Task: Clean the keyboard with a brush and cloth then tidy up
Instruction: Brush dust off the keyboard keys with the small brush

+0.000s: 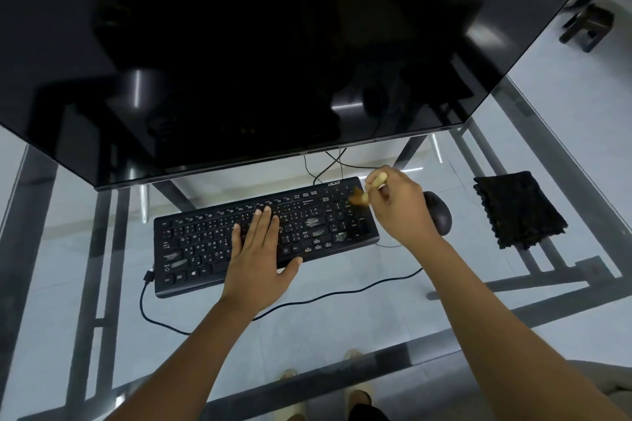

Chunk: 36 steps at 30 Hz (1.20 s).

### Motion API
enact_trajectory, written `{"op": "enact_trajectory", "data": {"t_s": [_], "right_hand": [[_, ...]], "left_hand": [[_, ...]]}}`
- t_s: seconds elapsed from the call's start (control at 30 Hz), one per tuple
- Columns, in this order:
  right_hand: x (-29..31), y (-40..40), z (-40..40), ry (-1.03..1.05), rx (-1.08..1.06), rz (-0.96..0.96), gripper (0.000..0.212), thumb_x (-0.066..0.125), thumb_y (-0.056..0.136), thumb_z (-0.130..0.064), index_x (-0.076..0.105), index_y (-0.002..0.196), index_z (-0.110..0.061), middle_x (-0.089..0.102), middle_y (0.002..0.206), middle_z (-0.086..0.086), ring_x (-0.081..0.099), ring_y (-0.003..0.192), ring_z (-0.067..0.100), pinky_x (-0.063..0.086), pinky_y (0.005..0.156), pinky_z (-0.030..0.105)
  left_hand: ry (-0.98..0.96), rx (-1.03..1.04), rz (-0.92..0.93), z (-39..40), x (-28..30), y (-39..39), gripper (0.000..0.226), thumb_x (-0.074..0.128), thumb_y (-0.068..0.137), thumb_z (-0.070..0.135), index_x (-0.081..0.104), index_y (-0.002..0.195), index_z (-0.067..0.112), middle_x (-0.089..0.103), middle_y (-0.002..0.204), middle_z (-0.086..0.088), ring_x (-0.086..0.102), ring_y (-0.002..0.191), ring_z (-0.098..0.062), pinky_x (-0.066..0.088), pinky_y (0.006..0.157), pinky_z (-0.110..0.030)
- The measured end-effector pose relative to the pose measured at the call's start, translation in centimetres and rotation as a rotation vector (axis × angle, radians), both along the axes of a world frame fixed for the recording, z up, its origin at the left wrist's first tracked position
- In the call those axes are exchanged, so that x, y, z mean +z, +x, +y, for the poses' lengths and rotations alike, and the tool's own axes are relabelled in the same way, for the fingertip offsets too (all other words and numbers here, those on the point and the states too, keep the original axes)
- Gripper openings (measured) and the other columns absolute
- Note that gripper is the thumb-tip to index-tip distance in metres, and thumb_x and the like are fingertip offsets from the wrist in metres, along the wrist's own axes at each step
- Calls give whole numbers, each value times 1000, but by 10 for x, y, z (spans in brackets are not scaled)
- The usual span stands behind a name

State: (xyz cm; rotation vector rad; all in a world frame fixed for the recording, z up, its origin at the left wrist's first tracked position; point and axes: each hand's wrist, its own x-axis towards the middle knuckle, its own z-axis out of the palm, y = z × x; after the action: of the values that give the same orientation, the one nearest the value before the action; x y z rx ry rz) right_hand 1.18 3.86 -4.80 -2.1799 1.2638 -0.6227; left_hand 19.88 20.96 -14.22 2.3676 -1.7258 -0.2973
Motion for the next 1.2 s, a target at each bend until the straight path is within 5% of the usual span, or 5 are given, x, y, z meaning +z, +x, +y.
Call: {"op": "enact_trajectory", "data": {"t_s": [0.23,0.6,0.9,1.03,1.2], "right_hand": [[5,43,9,284,79,-153,10,57,94,-10,61,94,-19,71,84,2,71,79,15,59,79,35],[4,89,40,138,162,-92,12,60,91,-8,66,92,-18,66,90,-2,63,74,1,49,72,10],[7,100,58,37,240,-64,8,59,91,-13,65,93,-17,65,90,-1,64,76,13,52,70,24],[11,103,63,431,305,-68,10,59,90,-10,65,89,-19,71,84,3,71,76,20,60,74,40],[4,113,62,181,134,-123,13,59,91,-11,64,90,-23,71,90,1,68,80,16,54,67,19]], "left_hand": [[-50,60,-3,14,4,17,85,27,89,66,23,151,9,10,162,-5,-2,149,-16,-3,120,-47],[-117,187,42,53,-1,43,82,33,89,63,30,148,6,17,160,-7,6,149,-19,3,120,-50],[-213,353,95,87,-4,58,91,41,85,68,25,149,5,13,161,-7,4,149,-20,2,119,-50],[-246,475,152,99,-8,63,96,42,83,70,20,150,5,14,161,-8,3,149,-18,0,119,-48],[-233,541,252,111,-17,67,104,48,80,75,9,152,11,15,160,-7,3,149,-17,-1,120,-47]]}}
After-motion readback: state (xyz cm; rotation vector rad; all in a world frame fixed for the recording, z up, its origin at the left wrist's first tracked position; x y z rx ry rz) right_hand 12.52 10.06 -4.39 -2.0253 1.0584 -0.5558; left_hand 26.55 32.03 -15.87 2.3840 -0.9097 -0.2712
